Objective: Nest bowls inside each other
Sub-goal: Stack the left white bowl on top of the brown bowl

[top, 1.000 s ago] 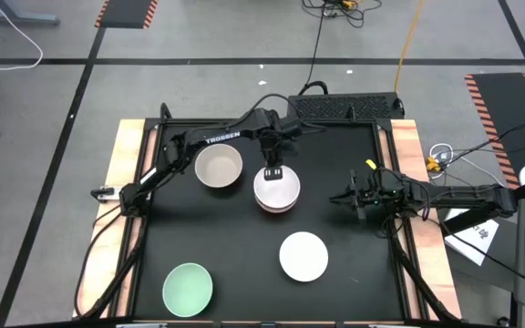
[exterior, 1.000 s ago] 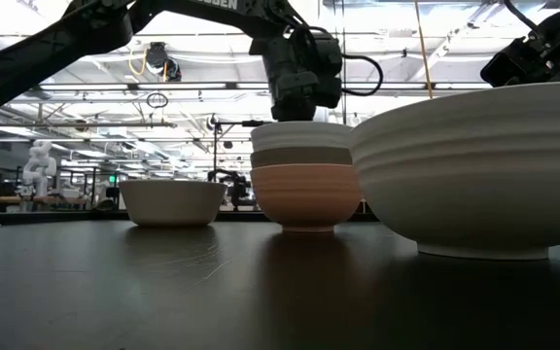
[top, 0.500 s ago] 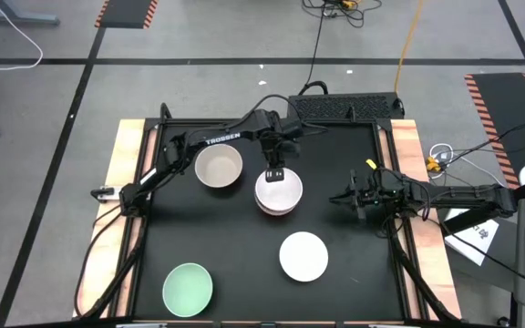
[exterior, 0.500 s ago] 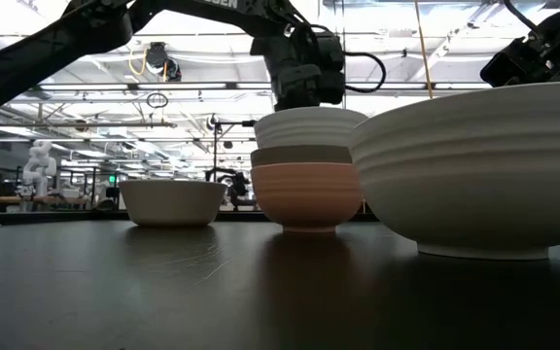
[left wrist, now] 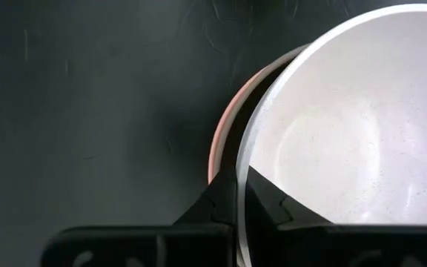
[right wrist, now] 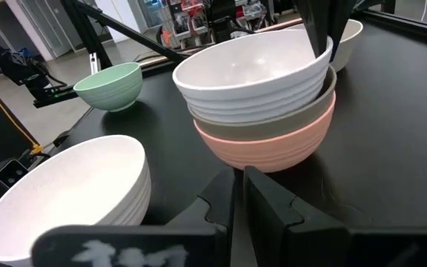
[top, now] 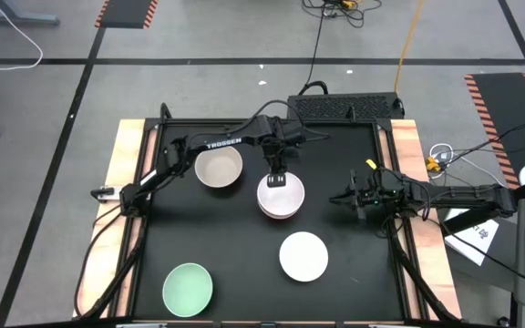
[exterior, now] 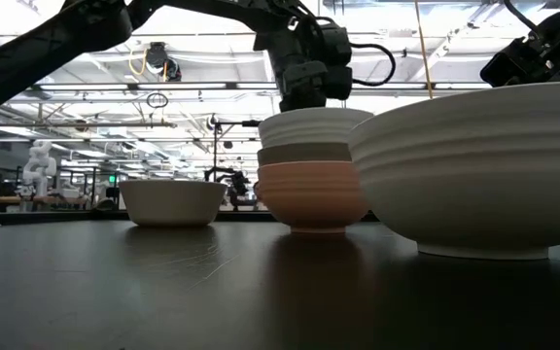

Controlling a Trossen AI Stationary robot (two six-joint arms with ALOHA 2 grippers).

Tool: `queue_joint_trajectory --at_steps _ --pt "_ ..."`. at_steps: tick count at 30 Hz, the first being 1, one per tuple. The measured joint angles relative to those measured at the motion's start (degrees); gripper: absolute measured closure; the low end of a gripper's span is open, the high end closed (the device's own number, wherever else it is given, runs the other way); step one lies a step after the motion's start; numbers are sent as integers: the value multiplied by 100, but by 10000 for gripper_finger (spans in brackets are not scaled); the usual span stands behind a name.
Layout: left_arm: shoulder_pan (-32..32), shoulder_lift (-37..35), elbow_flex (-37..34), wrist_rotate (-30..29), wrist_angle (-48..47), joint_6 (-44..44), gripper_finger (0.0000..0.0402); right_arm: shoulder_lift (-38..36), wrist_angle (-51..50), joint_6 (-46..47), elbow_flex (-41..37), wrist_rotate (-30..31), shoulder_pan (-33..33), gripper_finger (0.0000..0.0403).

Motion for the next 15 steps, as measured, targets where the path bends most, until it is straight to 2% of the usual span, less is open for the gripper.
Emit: queue_joint_trajectory --at_steps 8,15 --pt "42 -45 -533 106 230 10 397 -2 0 39 -1 0 0 377" --pt "42 -41 -586 126 282 0 397 -2 2 39 -1 2 0 377"
